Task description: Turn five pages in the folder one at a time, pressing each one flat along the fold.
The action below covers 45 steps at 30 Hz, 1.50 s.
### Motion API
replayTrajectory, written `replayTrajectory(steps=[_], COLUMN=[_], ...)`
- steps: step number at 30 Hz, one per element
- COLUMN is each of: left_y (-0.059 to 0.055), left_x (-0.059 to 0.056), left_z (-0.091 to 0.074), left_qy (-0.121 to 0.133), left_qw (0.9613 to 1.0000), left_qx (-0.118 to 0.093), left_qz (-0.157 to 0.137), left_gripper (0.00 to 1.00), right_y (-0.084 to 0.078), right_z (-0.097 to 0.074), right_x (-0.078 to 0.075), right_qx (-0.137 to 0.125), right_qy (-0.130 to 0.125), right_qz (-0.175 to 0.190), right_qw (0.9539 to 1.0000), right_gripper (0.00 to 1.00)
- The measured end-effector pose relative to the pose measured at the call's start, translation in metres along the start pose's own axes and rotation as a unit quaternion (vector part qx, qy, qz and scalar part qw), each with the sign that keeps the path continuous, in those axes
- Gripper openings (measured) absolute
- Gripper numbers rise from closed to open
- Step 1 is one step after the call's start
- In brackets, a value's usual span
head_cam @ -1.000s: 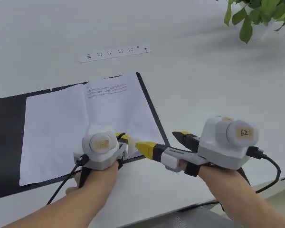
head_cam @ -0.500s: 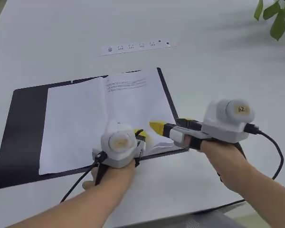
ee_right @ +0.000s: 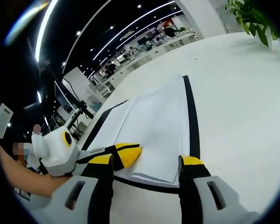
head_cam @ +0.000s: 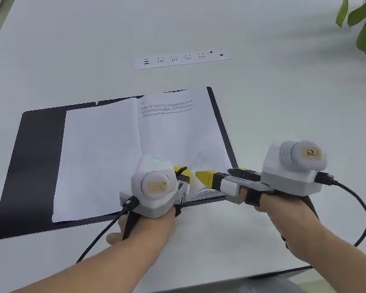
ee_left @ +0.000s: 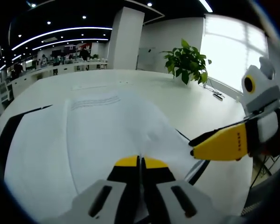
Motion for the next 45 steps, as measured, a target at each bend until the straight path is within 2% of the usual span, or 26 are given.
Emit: replayTrajectory(steps=[2, 4, 10, 18, 20, 25, 30, 32, 35, 39, 43, 45], left_y=[0.0, 0.0, 0.0, 0.0, 0.0, 0.001, 0.001, 0.002, 0.003, 0.008, 0.014, 0.019], left_x=[0.0, 0.0, 0.001, 0.0, 0.0, 0.0, 0.0, 0.0, 0.001, 0.004, 0.011, 0.014], left_z=[0.0, 0.0, -0.001, -0.001, -0.001, -0.001, -0.001, -0.001, -0.001, -0.006, -0.024, -0.035], left_qy=[0.0, -0.001, -0.001, -0.002, -0.002, -0.002, -0.001, -0.002, -0.007, -0.015, -0.013, -0.021], left_qw=[1.0, 1.0, 1.0, 1.0, 1.0, 1.0, 1.0, 1.0, 0.9998, 0.9983, 0.9986, 0.9992], left_qx=[0.0, 0.001, 0.0, 0.001, 0.002, 0.005, 0.006, 0.007, 0.011, 0.027, 0.033, 0.027], left_qz=[0.0, 0.0, 0.0, 0.0, -0.001, -0.002, -0.002, -0.005, -0.012, -0.049, -0.039, -0.021], left_gripper=[0.0, 0.0, 0.0, 0.0, 0.0, 0.0, 0.01, 0.01, 0.02, 0.06, 0.18, 0.21], right_y=[-0.001, -0.002, -0.009, -0.012, -0.012, -0.014, -0.015, -0.015, -0.014, -0.008, 0.001, 0.008], right_z=[-0.002, -0.005, -0.011, -0.013, -0.013, -0.015, -0.016, -0.016, -0.018, -0.022, -0.028, -0.031], right_x=[0.001, 0.001, 0.004, 0.003, -0.002, -0.015, -0.017, -0.017, -0.016, -0.012, -0.004, 0.004], right_qx=[0.0, 0.0, 0.0, -0.005, -0.009, -0.02, -0.02, -0.023, -0.028, -0.035, -0.053, -0.067], right_qy=[0.0, -0.008, -0.007, -0.014, -0.028, -0.059, -0.059, -0.062, -0.07, -0.068, -0.054, -0.037], right_qz=[0.01, 0.007, 0.013, 0.029, 0.039, 0.095, 0.097, 0.106, 0.1, 0.102, 0.109, 0.115], right_qw=[0.9999, 0.9999, 0.9999, 0.9994, 0.9988, 0.9935, 0.9933, 0.9922, 0.9921, 0.9919, 0.9912, 0.9904], right_gripper=[0.54, 0.52, 0.52, 0.46, 0.39, 0.18, 0.0, 0.0, 0.0, 0.0, 0.0, 0.0])
Point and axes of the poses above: the centre of the closed fingertips' face, and the gripper's own axes: z roughly forward along the fingers, x roughly to its left, y roughly out of its top, the point moved 10 cm from there along -z, roughly backward along the fingers, and after that the axes turned 5 degrees about -x, right-handed, at the moved point
